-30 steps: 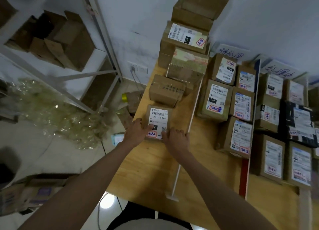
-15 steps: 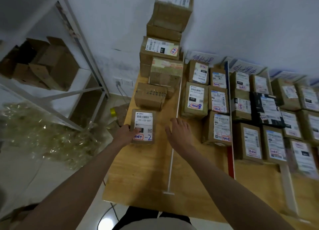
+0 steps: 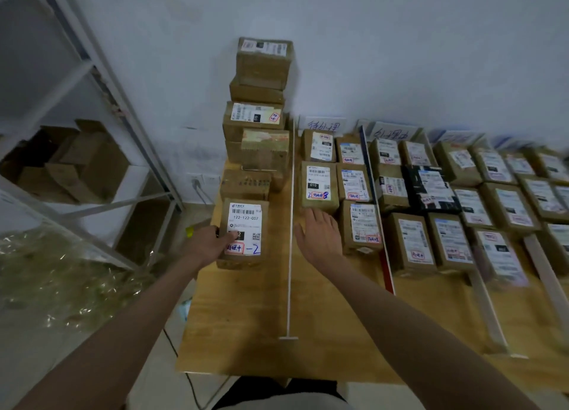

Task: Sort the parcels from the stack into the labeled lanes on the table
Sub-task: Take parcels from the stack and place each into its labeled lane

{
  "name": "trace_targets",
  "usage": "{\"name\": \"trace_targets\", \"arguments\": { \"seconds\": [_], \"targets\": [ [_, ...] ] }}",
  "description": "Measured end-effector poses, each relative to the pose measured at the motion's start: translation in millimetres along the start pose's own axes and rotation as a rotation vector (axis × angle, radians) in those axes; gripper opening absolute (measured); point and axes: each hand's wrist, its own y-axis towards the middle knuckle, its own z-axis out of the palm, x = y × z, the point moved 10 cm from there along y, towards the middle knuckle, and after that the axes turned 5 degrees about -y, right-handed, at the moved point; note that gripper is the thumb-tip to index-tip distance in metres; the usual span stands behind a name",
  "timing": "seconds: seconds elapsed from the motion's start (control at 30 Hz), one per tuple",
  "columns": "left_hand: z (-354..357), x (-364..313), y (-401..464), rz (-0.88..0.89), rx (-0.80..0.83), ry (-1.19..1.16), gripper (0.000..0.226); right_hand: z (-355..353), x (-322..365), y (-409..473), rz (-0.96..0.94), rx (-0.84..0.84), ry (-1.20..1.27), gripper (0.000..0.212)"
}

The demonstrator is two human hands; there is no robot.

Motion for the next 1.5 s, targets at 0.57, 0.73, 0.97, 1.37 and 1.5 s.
{"name": "trace_targets", "arguments": {
  "seconds": [0.57,0.73,0.97,1.37,1.5],
  "targets": [
    [187.9,-117.6,-48.6,0.090,0.054,0.080,0.041,-43.2,-241.2,-82.1,0.170,-0.098,0.064,0.043],
    [275.9,-158.0,-78.1,0.105,0.066,0.057,0.039,-47.2,-335.1,-118.6,0.166,-0.071,0.062,0.043],
    [369.4,-206.7,-112.2,0.137,0.087,0.045,0.035,-64.8,-441.2,-153.0,0.241,-0.081,0.077,0.040],
    [482.1,-218.6,-127.1,0.107,0.212,0.101,0.037,-65.8,-527.6,-194.5,0.319,-0.095,0.143,0.042],
    [509.0,-208.6,-123.7,0.061,0.220,0.075,0.041,-53.2,-540.1,-202.4,0.327,-0.067,0.122,0.043]
  ]
}}
